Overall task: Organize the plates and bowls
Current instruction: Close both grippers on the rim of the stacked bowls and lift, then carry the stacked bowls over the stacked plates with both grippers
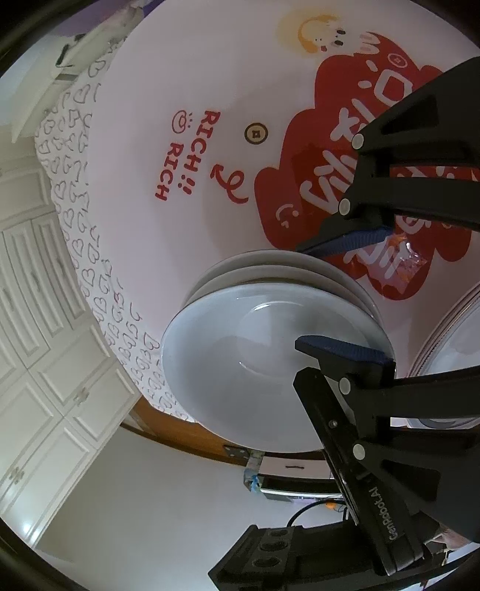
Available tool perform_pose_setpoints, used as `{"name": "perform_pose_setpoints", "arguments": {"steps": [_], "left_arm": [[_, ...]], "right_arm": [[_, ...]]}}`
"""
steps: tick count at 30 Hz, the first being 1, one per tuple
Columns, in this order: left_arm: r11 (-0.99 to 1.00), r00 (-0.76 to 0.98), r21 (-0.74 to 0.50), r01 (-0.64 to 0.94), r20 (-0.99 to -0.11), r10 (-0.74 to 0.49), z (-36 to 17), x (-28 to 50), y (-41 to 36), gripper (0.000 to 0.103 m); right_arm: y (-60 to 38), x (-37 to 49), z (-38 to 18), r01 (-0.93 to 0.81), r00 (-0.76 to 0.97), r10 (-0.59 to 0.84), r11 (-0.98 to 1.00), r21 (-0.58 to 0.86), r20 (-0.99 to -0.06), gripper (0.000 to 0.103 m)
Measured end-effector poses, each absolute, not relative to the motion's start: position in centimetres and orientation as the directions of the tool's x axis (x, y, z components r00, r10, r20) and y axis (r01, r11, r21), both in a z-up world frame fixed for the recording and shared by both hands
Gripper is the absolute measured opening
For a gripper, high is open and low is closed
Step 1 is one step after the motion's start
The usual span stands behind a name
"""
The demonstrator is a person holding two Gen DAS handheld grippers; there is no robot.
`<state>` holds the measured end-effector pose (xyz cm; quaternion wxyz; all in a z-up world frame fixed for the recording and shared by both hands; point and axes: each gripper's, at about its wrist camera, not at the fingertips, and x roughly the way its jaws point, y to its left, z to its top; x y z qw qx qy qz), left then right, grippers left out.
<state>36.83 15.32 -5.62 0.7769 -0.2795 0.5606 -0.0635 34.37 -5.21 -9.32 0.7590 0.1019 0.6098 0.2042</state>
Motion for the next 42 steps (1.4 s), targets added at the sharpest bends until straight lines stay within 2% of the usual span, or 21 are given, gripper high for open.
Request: {"name": "perform_pose_setpoints", "arguments": {"steps": [28,42], "left_arm": [[0.841,0.393,-0.51,-0.178,-0.821,-0.415,-4.1,34.5,14.5,0.039],[0.849,0.447,-0.509,-0.14,-0.798,-0.405,0.8,29.0,15.5,0.039]], "right_arm": [[-5.8,33.8,-8.2,-0.195,0.216,0.424,0.902,0.386,-0.88,0.045],[-5.3,30.3,-3.1,-0.256,0.274,0.445,0.888,0.381,-0.853,0.045]]}}
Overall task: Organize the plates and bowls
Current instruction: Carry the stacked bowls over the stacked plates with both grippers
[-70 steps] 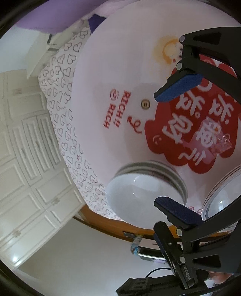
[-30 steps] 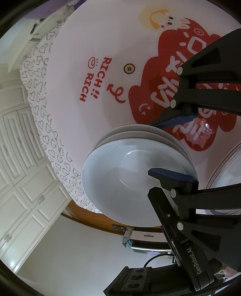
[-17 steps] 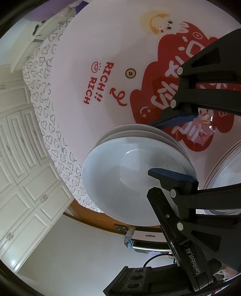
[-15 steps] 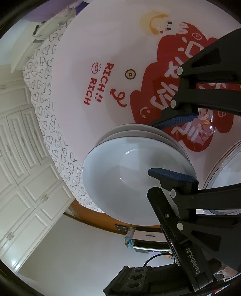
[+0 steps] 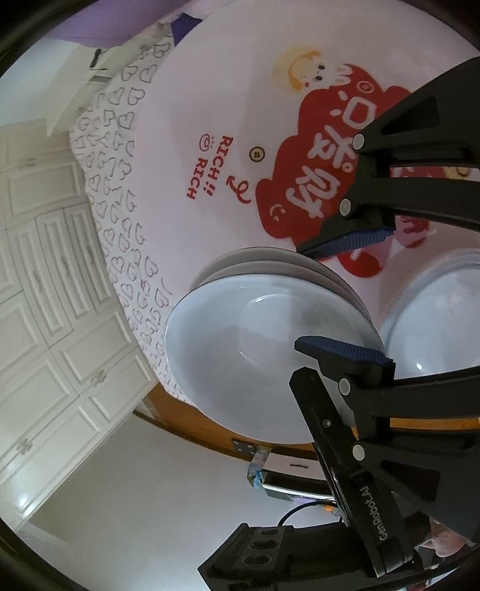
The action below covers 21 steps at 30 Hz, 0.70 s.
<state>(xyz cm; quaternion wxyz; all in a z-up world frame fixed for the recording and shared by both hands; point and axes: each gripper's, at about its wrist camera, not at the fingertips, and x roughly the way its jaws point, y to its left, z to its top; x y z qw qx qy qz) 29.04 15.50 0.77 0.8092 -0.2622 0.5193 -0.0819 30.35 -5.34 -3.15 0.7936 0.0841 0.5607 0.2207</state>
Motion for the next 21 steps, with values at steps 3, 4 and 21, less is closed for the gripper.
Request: {"name": "perform_pose_setpoints", "arguments": {"steps": [3,4,21], "left_arm": [[0.849,0.462,-0.51,-0.137,-0.791,-0.4,1.9,26.7,15.9,0.039],[0.849,0.465,-0.511,-0.138,-0.79,-0.4,2.1,25.8,16.0,0.039],[0.837,0.448,-0.512,-0.191,-0.804,-0.39,2.6,11.1,17.3,0.038]], "right_arm": [[-5.1,28.8,-2.0,-0.271,0.285,0.444,0.887,0.373,-0.849,0.045],[-4.9,28.1,-1.7,-0.276,0.289,0.443,0.888,0.369,-0.849,0.045],[-4.2,18.0,-2.2,-0.314,0.272,0.464,0.871,0.378,-0.843,0.045]]}}
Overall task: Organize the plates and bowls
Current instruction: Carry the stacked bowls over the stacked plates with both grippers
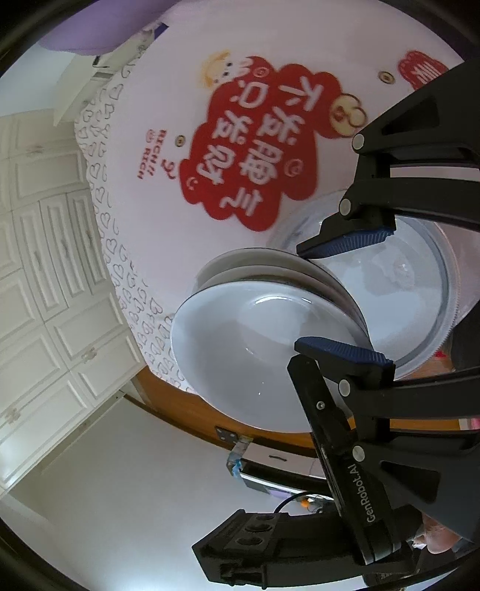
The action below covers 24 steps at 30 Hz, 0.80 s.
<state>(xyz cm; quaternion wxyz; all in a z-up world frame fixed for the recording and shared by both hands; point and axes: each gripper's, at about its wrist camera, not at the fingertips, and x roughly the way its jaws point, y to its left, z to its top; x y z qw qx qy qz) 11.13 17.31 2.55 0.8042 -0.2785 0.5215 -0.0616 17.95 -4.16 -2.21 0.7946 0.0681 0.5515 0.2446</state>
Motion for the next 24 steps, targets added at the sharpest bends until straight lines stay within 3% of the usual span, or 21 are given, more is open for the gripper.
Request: {"name": "perform_pose_setpoints", "arguments": {"steps": [24], "left_arm": [[0.855,0.415,-0.481,-0.195,-0.83,-0.373,1.1,9.6,15.7,0.038]], "right_arm": [[-4.5,14.6,-6.2,-0.284,0.21,0.474,0.867,0.41,-0.855,0.045]]}}
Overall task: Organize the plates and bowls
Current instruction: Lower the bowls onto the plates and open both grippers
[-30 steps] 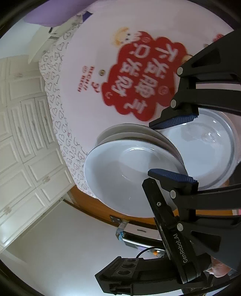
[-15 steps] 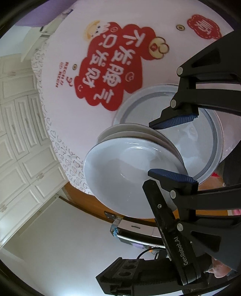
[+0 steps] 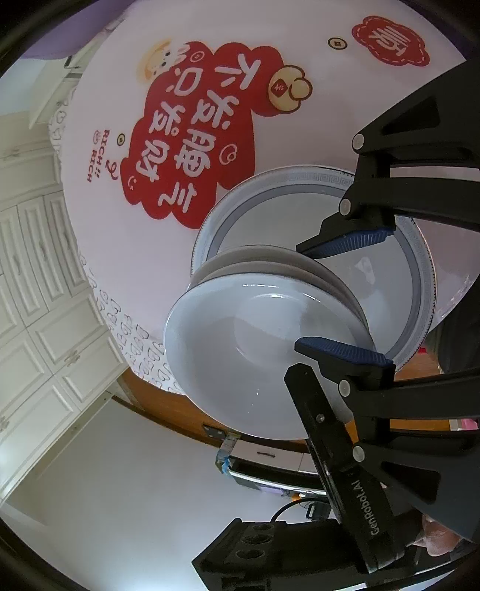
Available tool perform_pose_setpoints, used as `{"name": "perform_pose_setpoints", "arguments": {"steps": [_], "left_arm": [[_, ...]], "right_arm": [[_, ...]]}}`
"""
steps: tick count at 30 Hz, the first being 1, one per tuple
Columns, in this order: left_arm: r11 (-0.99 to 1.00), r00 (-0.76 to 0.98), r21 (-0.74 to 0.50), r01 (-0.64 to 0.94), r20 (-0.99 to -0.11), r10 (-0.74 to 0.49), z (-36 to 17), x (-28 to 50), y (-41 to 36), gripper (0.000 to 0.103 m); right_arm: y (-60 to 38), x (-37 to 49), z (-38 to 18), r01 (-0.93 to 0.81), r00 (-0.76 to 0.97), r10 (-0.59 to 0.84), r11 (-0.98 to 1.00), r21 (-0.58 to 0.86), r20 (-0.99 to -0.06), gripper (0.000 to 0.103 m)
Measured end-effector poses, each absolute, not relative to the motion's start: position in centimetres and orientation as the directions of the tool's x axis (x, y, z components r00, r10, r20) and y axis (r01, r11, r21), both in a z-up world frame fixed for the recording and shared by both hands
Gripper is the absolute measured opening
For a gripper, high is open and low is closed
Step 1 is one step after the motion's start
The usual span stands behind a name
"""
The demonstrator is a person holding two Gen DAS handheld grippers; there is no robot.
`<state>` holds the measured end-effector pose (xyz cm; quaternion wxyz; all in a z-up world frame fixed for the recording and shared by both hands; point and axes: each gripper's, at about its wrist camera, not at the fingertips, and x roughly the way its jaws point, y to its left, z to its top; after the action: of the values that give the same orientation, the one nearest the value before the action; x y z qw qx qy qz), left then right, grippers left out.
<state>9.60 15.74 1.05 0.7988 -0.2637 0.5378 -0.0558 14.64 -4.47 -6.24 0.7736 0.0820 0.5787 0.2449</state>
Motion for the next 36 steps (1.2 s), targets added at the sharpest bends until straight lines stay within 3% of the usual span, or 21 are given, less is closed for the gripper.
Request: {"name": "perform_pose_setpoints", "arguments": {"steps": [6,10,13,16,22,25,30,36], "left_arm": [[0.859,0.424,-0.483,-0.171,-0.823,-0.379,0.5,9.7,15.7,0.041],[0.861,0.44,-0.484,-0.159,-0.815,-0.377,0.1,9.3,16.2,0.053],[0.869,0.456,-0.462,-0.178,-0.821,-0.343,0.0,8.8,16.8,0.075],[0.879,0.481,-0.448,-0.166,-0.814,-0.325,0.2,8.0,17.0,0.091],[0.921,0.533,-0.371,-0.122,-0.807,-0.255,1.2,6.7,16.4,0.102],[0.938,0.571,-0.327,-0.119,-0.795,-0.205,1.6,6.0,16.2,0.102],[0.964,0.671,-0.243,-0.107,-0.733,-0.11,3.9,3.7,15.3,0.102],[0.982,0.783,-0.162,-0.095,-0.621,-0.027,7.0,-0.4,14.2,0.102]], "right_arm": [[-4.5,14.5,-6.2,-0.279,0.214,0.49,0.86,0.427,-0.845,0.051],[-5.0,14.2,-6.0,-0.272,0.229,0.524,0.844,0.462,-0.821,0.056],[-5.4,13.8,-5.9,-0.268,0.26,0.508,0.855,0.444,-0.821,0.087],[-6.1,13.5,-5.7,-0.255,0.293,0.505,0.86,0.443,-0.812,0.102],[-6.9,13.0,-5.5,-0.237,0.327,0.529,0.848,0.474,-0.783,0.103],[-7.2,12.7,-5.1,-0.234,0.357,0.517,0.856,0.461,-0.778,0.103],[-9.1,11.7,-3.1,-0.208,0.452,0.513,0.856,0.473,-0.73,0.103],[-12.0,7.8,1.6,-0.197,0.622,0.421,0.9,0.388,-0.66,0.103]]}}
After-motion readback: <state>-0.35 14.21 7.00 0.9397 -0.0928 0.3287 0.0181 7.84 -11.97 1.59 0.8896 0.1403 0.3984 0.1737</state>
